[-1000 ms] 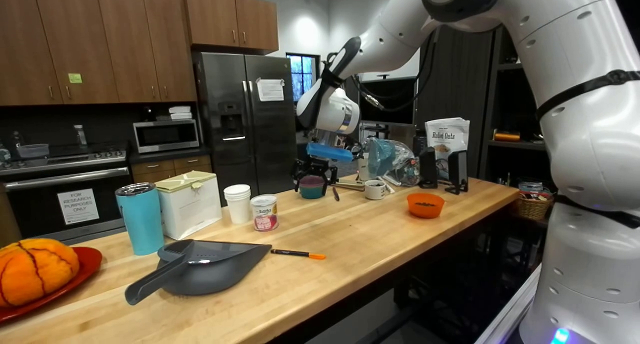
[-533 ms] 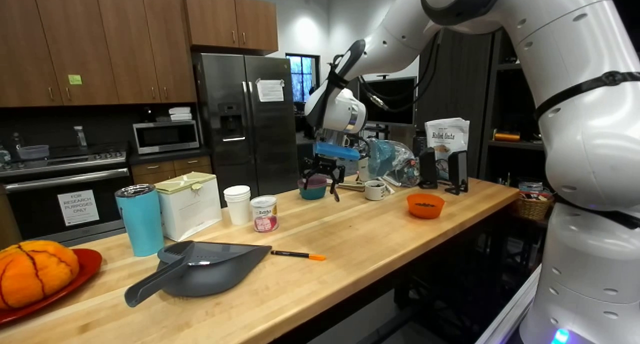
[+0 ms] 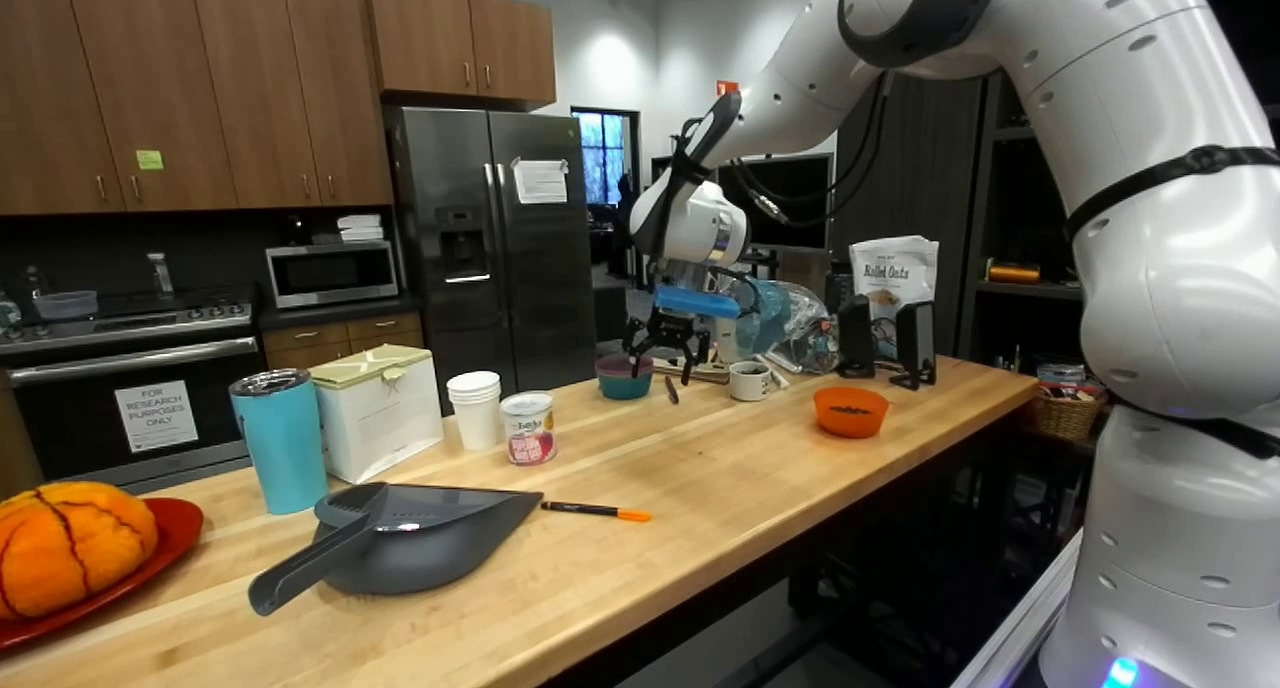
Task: Put the pen in the bowl
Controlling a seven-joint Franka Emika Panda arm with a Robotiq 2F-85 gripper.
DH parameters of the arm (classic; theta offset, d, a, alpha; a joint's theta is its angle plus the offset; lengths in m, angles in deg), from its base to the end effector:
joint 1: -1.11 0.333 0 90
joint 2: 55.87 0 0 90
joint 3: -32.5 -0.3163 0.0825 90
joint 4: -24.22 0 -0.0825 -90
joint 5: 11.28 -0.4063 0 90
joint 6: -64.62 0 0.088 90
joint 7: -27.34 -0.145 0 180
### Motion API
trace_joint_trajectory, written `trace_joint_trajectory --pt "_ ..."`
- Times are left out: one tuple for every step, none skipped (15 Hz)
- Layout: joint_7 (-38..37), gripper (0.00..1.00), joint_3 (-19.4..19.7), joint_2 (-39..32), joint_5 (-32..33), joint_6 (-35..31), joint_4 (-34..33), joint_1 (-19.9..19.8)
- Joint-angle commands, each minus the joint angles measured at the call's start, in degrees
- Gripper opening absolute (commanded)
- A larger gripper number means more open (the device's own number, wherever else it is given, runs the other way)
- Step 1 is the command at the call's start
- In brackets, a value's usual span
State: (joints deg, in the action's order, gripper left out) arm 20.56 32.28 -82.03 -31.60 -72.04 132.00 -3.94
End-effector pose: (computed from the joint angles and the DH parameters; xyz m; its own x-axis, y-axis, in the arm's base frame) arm 0.6583 -0.0433 0.2190 0.8983 -0.4390 -0.0154 -0.4284 -0.8678 -0.2516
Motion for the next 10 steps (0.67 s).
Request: trace_joint_trajectory --pt "1.7 1.00 0.7 -3.6 2.7 3.4 -5.5 -0.6" --pt "1.9 1.00 0.8 -4.5 3.2 3.9 -6.6 -0.8" --pt "1.7 1.00 1.2 -5.1 4.0 4.6 -7.8 -0.7" --pt "1.5 1.00 1.5 -5.7 4.8 5.1 -8.6 -0.7" --pt "1.5 1.00 1.7 -6.4 5.5 5.4 -9.6 -0.6" --pt "1.3 1.00 1.9 -6.7 6.2 5.7 -10.4 -0.6" --pt "1.3 1.00 2.1 -7.4 6.6 5.7 -11.2 -0.7" --pt "1.2 1.00 2.2 -7.8 7.0 6.0 -11.8 -0.7" --pt "1.1 1.00 2.3 -8.3 7.1 6.0 -12.4 -0.8" --pt "1.0 1.00 2.4 -8.8 7.2 5.9 -13.0 -0.9"
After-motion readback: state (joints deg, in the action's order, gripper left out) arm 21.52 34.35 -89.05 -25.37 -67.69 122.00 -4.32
